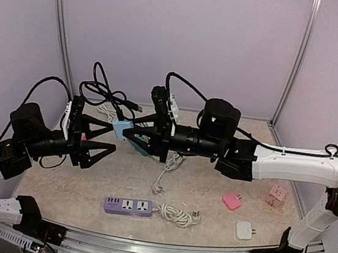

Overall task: Insert the plug
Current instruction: Adjust the plug.

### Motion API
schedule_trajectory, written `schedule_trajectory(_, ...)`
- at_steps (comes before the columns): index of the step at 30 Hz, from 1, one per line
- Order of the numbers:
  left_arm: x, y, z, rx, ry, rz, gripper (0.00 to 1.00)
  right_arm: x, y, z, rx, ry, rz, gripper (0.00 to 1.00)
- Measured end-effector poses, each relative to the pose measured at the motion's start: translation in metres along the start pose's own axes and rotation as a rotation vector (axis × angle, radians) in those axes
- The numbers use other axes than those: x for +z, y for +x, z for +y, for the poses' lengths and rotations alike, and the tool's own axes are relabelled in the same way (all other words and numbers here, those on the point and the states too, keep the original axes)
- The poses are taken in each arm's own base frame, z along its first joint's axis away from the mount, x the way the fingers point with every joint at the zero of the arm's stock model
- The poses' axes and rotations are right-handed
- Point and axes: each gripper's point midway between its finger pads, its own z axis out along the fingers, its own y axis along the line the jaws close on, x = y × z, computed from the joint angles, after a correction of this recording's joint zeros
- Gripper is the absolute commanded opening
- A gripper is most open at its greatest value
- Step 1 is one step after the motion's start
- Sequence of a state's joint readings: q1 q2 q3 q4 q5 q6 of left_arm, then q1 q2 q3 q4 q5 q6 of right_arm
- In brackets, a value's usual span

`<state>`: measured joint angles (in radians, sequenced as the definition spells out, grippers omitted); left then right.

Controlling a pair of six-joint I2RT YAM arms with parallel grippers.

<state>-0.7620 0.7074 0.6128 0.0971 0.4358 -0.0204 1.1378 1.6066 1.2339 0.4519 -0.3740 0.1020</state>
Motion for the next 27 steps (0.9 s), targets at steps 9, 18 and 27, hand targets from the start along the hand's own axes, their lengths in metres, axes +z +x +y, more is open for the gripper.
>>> schedule_trajectory(9,0.007,-0.015,-0.018,0.043,0.095,-0.039,0.53,0.006,0.005,0.010,-0.010,-0.048,0.001,0.00)
schedule_trajectory(18,0.007,-0.025,-0.022,0.074,0.109,-0.062,0.00,0.006,0.005,0.018,-0.034,-0.093,-0.004,0.00)
schedule_trajectory(27,0.006,-0.019,-0.020,0.079,0.096,-0.035,0.00,0.008,0.011,0.016,-0.037,-0.086,0.063,0.67)
